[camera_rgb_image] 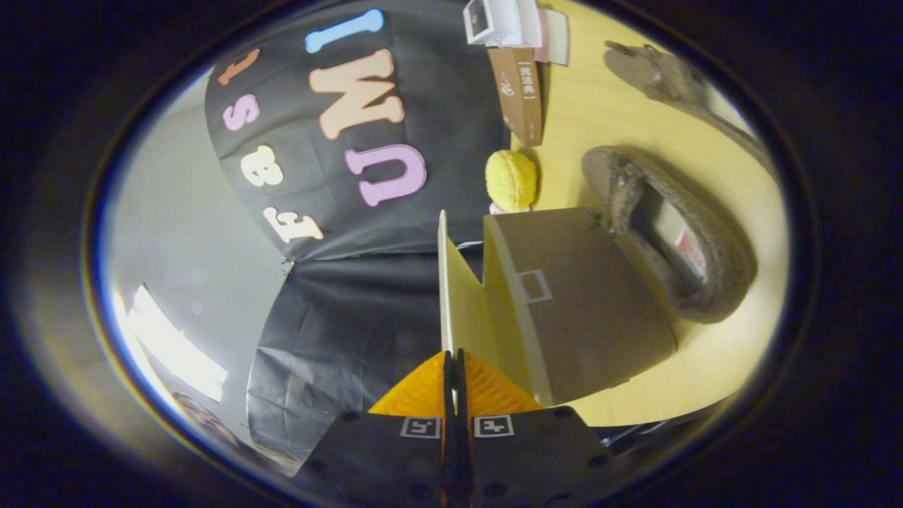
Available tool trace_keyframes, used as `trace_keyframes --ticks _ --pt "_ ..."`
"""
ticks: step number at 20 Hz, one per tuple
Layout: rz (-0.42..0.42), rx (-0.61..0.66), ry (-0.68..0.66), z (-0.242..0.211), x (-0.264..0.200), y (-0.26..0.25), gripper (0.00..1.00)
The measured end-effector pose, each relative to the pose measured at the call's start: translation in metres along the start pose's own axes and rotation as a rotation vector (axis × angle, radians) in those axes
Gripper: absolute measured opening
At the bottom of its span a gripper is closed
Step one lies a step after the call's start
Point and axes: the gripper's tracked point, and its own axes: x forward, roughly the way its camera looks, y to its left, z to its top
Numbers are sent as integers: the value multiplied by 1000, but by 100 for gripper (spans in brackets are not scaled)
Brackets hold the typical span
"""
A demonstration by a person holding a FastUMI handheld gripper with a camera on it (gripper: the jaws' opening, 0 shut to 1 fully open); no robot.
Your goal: Open the storage box then place both shoes into the box .Put the left shoe in first, then the right shoe, with the right side of both shoes facing outward in a uniform manner.
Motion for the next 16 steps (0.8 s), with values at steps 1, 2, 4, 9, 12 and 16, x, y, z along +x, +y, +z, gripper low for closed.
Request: trace_keyframes --ticks 1,2,4,9,12,16 --pt "8 -29 9 -4 3 11 3" --pt "11 -66 24 -8 7 21 3" --pt "16 -136 50 -15 18 38 3" --pt "33 -264 145 -42 53 78 5" --pt "43 -343 211 -67 77 95 6" --pt "69 -398 316 -112 108 109 6"
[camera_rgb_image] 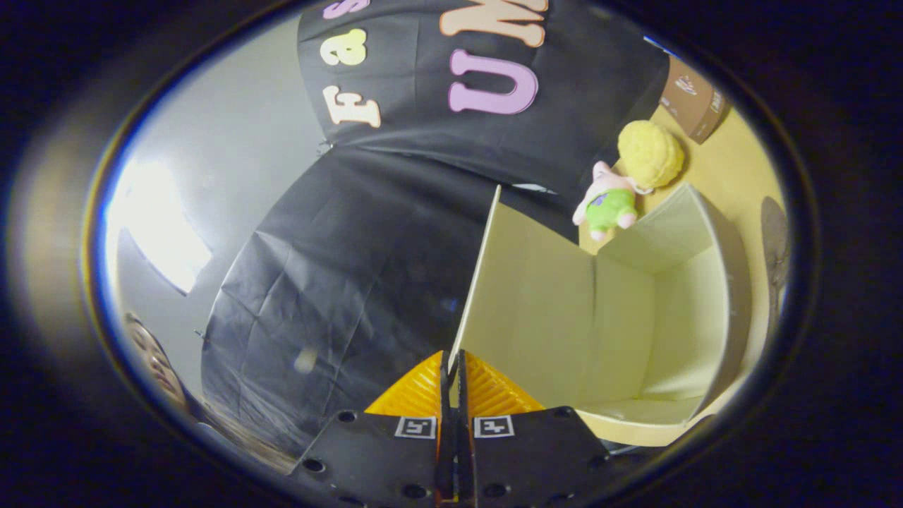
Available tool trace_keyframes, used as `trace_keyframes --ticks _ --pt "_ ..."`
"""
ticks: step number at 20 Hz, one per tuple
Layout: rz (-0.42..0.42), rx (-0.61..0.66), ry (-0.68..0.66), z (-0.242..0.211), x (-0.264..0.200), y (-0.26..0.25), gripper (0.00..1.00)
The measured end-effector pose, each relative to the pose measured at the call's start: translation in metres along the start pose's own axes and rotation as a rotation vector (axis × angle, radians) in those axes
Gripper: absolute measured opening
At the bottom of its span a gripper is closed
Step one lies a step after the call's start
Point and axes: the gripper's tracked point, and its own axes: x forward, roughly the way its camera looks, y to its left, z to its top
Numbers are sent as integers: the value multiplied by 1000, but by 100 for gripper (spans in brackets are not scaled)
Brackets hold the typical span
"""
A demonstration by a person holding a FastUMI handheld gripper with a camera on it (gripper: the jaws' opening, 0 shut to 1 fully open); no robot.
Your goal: Open the storage box then place both shoes into the box .Put the left shoe in first, then the right shoe, with the right side of both shoes facing outward in a uniform manner.
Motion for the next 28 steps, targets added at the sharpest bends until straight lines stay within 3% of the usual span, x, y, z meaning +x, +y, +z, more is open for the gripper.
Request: trace_keyframes --ticks 10,15,20,28 --pt "-12 -38 192 -67 115 0 6" --pt "-52 -105 232 -99 123 4 53" --pt "-110 -266 142 -72 122 -21 99" --pt "-378 -472 -13 -9 55 -72 99"
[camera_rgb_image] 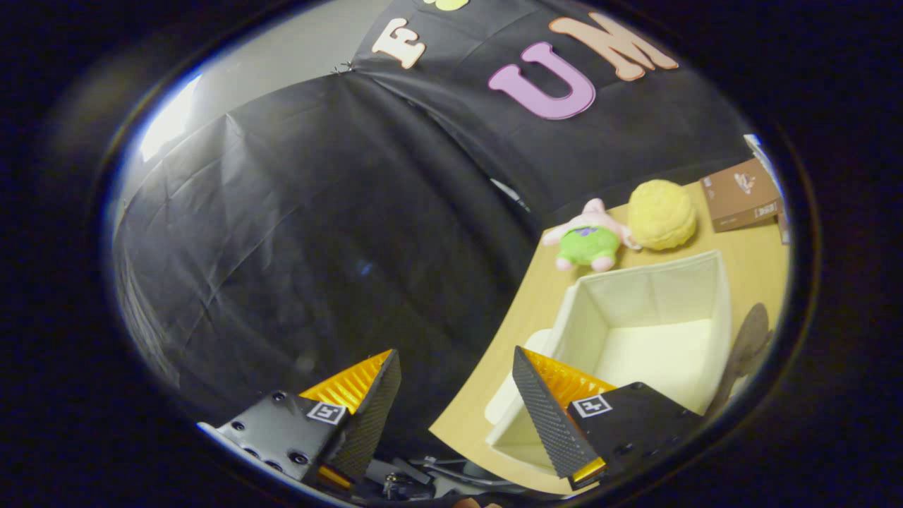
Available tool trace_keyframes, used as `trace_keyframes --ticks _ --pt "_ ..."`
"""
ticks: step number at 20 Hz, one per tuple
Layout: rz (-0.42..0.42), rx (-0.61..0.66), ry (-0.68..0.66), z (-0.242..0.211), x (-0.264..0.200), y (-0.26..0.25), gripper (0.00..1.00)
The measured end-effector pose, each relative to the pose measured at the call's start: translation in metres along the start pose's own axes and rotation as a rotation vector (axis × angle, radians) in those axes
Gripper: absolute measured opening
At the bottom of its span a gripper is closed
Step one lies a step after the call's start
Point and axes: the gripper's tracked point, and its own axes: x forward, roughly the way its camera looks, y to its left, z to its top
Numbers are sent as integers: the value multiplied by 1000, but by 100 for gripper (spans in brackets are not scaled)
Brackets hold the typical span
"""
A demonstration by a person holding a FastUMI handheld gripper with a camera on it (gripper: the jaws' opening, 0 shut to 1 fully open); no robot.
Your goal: Open the storage box then place both shoes into the box .Put the left shoe in first, then the right shoe, with the right side of both shoes facing outward in a uniform manner.
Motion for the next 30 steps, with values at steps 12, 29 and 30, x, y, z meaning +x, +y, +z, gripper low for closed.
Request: trace_keyframes --ticks 12,29,30 --pt "-468 -86 -39 32 -133 -189 99" --pt "-702 102 432 -88 -151 -333 77" --pt "-721 92 445 -91 -151 -339 71"
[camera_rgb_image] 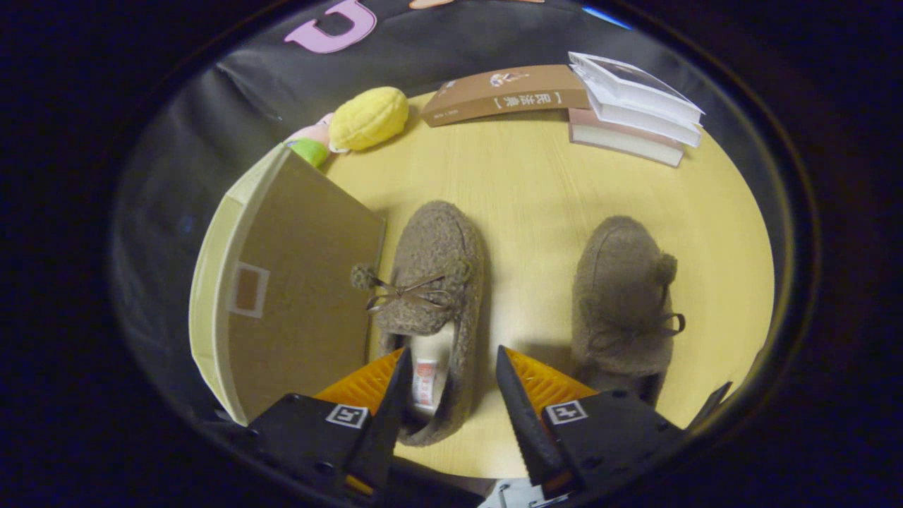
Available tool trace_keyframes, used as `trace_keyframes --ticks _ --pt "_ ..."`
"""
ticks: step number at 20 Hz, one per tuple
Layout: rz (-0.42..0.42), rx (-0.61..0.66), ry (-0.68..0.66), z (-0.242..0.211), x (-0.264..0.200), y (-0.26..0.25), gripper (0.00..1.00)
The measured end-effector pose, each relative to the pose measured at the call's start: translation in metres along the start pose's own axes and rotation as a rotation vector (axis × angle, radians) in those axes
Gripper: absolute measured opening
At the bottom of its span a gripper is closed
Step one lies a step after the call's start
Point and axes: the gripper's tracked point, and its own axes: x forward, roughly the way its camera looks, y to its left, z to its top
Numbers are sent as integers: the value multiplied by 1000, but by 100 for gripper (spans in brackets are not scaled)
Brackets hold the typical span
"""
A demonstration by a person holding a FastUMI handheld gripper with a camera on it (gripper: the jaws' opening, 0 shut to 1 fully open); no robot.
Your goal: Open the storage box then place both shoes into the box .Put the left shoe in first, then the right shoe, with the right side of both shoes facing outward in a uniform manner.
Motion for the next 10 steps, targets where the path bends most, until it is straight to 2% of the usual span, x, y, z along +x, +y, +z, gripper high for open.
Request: trace_keyframes --ticks 2,6,10 --pt "-22 0 26 -4 7 -4 60" --pt "-8 13 70 -12 12 3 23" --pt "-33 21 79 -14 13 -1 19"
